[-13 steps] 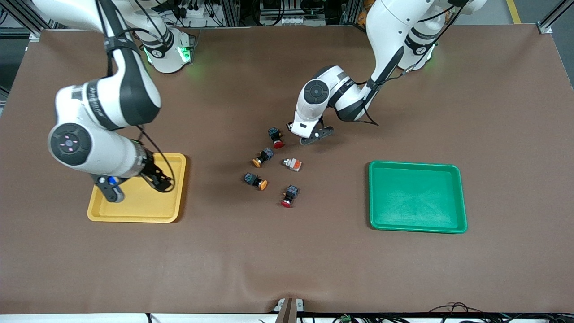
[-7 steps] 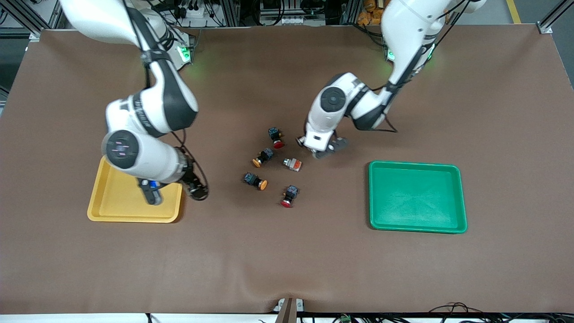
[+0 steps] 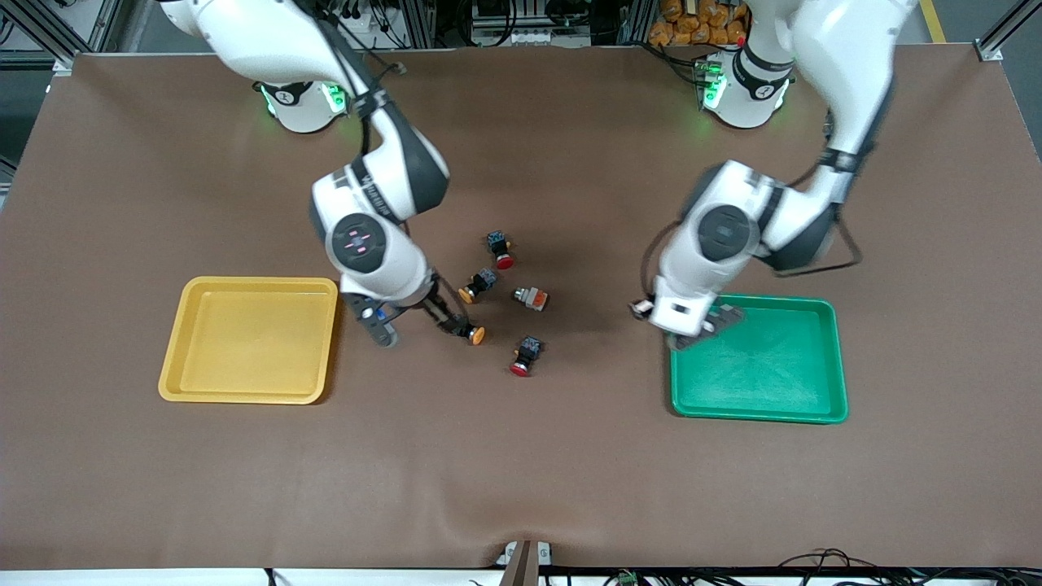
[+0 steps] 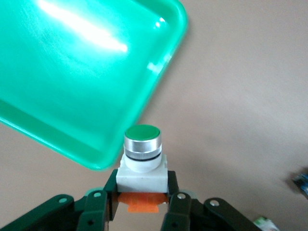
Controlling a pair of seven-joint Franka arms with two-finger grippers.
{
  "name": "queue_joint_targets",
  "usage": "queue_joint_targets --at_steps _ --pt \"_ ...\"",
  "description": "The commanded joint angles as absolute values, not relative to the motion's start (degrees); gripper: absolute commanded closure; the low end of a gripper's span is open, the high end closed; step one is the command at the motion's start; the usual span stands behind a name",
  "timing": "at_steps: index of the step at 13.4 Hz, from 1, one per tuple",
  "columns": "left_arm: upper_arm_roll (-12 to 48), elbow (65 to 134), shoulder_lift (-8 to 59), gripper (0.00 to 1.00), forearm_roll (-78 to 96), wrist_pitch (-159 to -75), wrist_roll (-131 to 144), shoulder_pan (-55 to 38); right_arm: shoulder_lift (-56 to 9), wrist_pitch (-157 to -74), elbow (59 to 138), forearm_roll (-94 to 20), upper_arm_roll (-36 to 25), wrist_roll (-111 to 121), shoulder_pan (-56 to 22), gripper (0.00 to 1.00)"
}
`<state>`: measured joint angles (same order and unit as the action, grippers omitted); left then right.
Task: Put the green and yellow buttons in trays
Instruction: 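Carry the green button to the green tray while the right gripper grasps, then release the green button in the green tray while the right gripper lifts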
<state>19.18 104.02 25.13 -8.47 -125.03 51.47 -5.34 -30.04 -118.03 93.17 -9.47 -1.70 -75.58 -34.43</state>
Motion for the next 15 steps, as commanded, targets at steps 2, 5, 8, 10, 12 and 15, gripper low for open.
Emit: queue_joint_targets --at_steps 2,5,8,10,12,15 --pt "19.86 103.09 27.86 1.00 -16.05 -124.71 44.57 1.22 -33.74 -126.10 96.75 -9.93 -1.93 -72.95 -37.78 0.00" --pt "20.04 103.45 29.44 1.00 -20.48 -125.15 42.29 5.35 -34.80 -132.26 100.98 -9.49 -1.93 -73.04 -40.51 0.00" --pt "19.95 103.71 32.07 1.00 -20.83 -129.45 35.80 10.26 -35.77 -133.42 101.51 -9.49 -1.93 -73.65 -41.31 0.01" --pt "20.04 103.97 33.66 1.00 -20.83 -131.74 31.92 12.91 -36.56 -133.51 101.51 -9.49 -1.93 -73.65 -41.40 0.23" --pt "20.04 104.24 33.58 0.69 -20.83 -131.84 30.94 13.45 -37.09 -133.59 101.51 -9.23 -2.02 -73.65 -41.57 0.24" --pt "20.13 104.94 30.86 0.00 -20.74 -130.52 26.82 13.97 -37.27 -133.51 102.30 -8.88 -2.02 -73.48 -41.49 0.46"
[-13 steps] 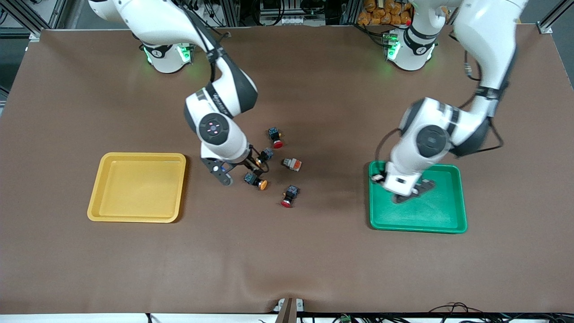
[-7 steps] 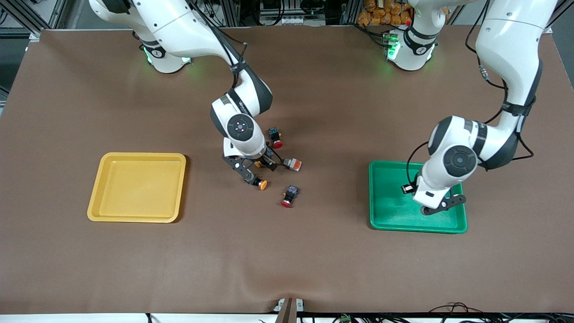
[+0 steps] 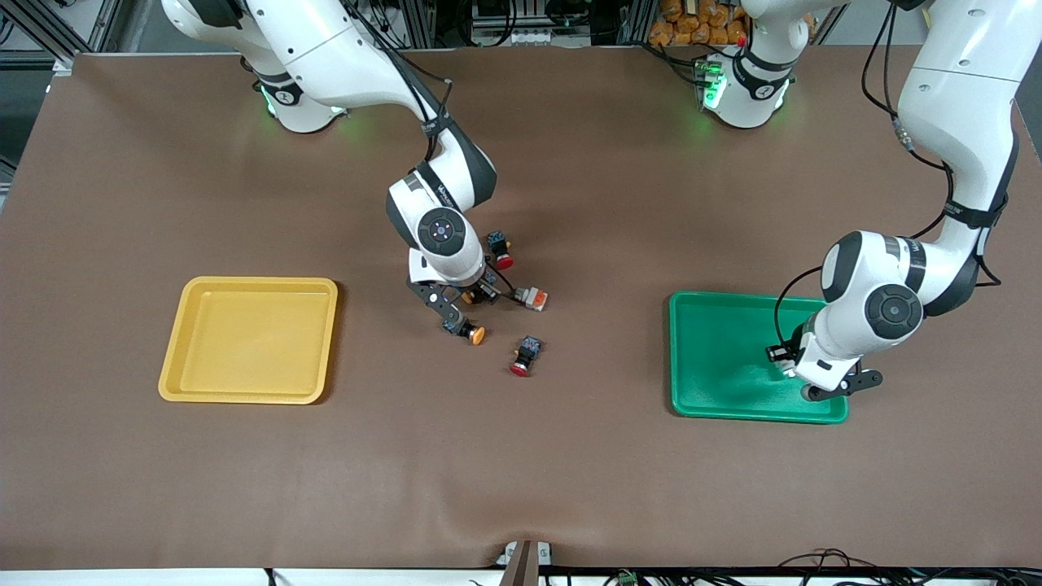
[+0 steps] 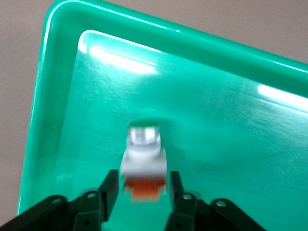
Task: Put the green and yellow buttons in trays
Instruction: 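Release the green button in the green tray while the right gripper lifts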
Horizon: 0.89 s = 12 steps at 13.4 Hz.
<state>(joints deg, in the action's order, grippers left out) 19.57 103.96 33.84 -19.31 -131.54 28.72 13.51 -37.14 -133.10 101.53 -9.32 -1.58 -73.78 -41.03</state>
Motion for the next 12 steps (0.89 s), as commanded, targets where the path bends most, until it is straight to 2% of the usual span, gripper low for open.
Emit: queue_joint_targets --at_steps 1,2,3,6,8,12 --pt "20.82 104.68 29.72 0.00 -20.57 -128.86 26.72 14.76 -37.09 -132.90 102.30 -8.62 -2.02 -73.39 -41.22 0.76" --pt "21.53 104.33 27.97 0.00 -20.22 -126.76 26.72 14.77 -36.74 -132.54 102.30 -8.61 -2.02 -73.39 -41.05 0.91" --pt "22.66 103.72 26.30 0.00 -19.95 -125.09 26.98 14.77 -36.22 -131.23 102.04 -8.53 -2.11 -73.30 -40.87 1.00" --pt "26.79 100.82 23.56 0.00 -19.69 -119.82 27.68 14.77 -32.62 -123.96 101.78 -8.44 -2.37 -71.56 -39.03 1.00" --pt "29.87 96.53 23.99 0.00 -18.46 -114.46 27.77 13.98 -29.11 -117.28 101.78 -8.44 -2.46 -67.60 -35.88 1.00" --pt "33.31 95.71 25.31 0.00 -13.01 -113.20 38.11 9.25 -23.65 -109.17 102.04 -8.44 -2.64 -56.11 -26.57 1.00"
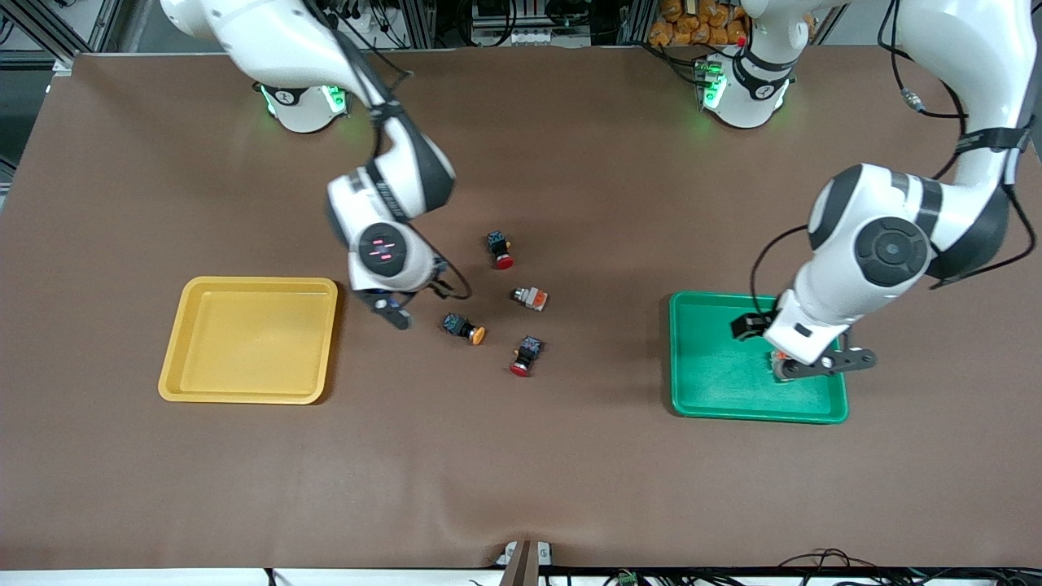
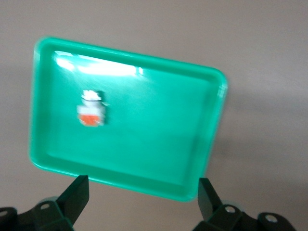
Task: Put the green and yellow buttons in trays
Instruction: 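Release the green button in the green tray while the right gripper lifts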
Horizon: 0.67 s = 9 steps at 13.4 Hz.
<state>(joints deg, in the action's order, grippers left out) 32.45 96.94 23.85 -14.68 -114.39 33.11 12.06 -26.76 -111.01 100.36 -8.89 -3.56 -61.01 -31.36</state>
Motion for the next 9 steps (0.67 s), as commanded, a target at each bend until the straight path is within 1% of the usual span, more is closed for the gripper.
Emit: queue_joint_targets --at_steps 1,2,5,7,9 --pt "33.31 95.54 26.53 0.00 -13.01 -113.46 41.62 6.53 -23.03 -108.55 102.13 -8.44 -2.64 -52.33 -24.02 1.00" --pt "33.31 94.41 28.72 0.00 -13.01 -113.81 46.62 3.02 -22.85 -108.28 102.22 -8.35 -2.72 -48.73 -21.21 1.00" --pt "32.87 87.64 36.28 0.00 -13.89 -114.69 65.68 -7.27 -23.02 -108.10 102.22 -5.81 -2.72 -35.73 -11.72 1.00" --pt "32.87 86.66 39.98 0.00 -14.06 -119.76 71.17 -10.97 -23.38 -108.63 102.22 -5.10 -2.72 -26.15 -5.56 1.00" --pt "30.60 86.92 41.91 0.00 -14.50 -123.91 77.05 -15.01 -24.86 -111.78 102.22 -5.10 -2.64 -18.93 -0.46 1.00"
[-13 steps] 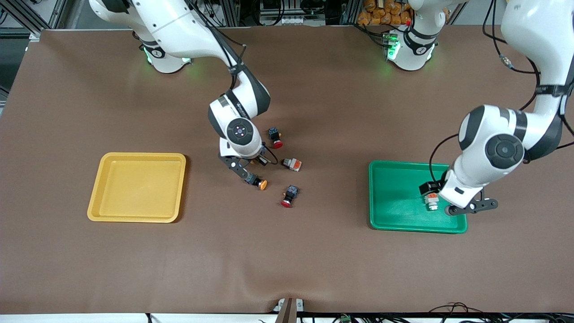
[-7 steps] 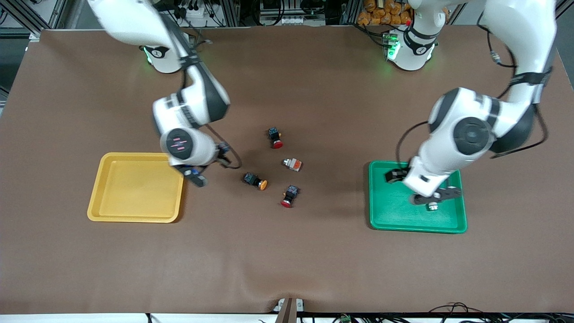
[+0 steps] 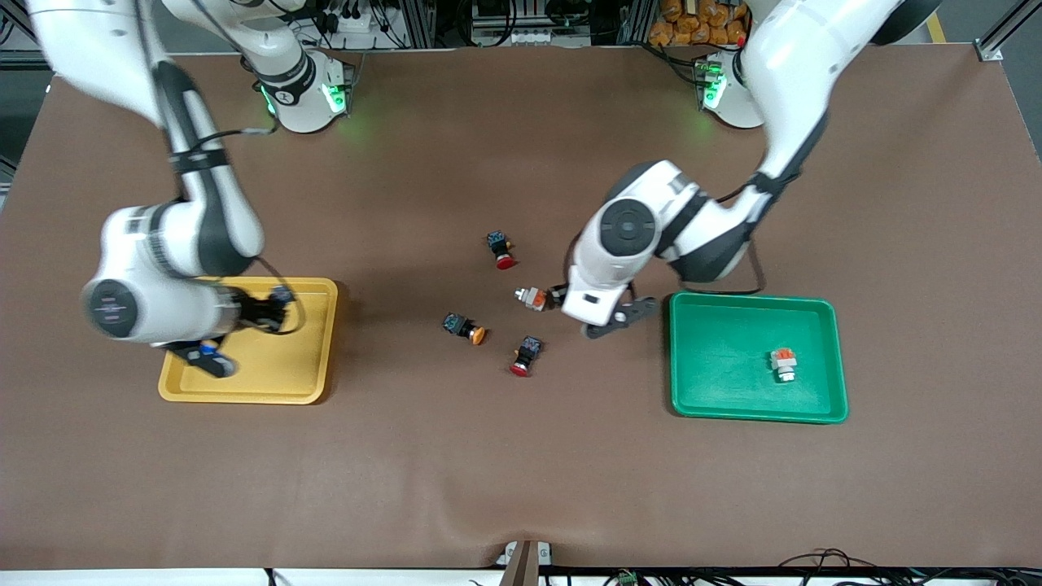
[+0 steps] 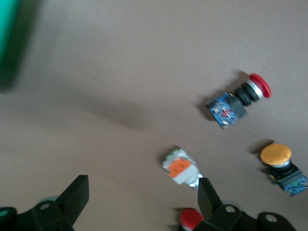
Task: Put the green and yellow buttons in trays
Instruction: 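Place the yellow button in the yellow tray while the left gripper grasps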
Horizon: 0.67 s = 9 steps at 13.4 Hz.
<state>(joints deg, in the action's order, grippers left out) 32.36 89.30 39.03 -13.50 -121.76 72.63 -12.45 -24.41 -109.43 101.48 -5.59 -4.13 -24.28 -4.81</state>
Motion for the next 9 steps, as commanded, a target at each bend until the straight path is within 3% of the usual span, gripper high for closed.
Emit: queue_joint_targets --at_steps 1,4,5,6,8,9 --pt "29.19 86.92 42.79 0.00 -14.41 -125.32 80.04 -17.64 -26.35 -113.97 102.30 -5.10 -2.64 -16.55 1.30 1.00" --pt "22.44 86.92 45.78 0.00 -14.41 -131.03 89.71 -26.25 -31.18 -121.18 102.57 -5.10 -2.64 -12.31 3.42 1.00" --pt "20.24 86.92 46.49 0.08 -14.24 -131.91 90.52 -28.89 -31.81 -123.29 103.26 -5.10 -2.64 -11.52 3.95 1.00" --pt "19.26 86.84 47.36 0.28 -13.98 -133.14 91.83 -30.22 -32.25 -123.92 103.27 -5.10 -2.72 -9.69 4.22 1.00" --pt "19.07 86.92 48.77 0.43 -14.24 -135.17 93.77 -30.32 -33.39 -125.58 103.27 -5.10 -2.64 -6.00 6.14 1.00" --pt "19.07 86.92 49.04 0.64 -14.24 -135.35 93.87 -30.32 -34.09 -126.29 103.27 -5.10 -2.64 -4.76 6.85 1.00"
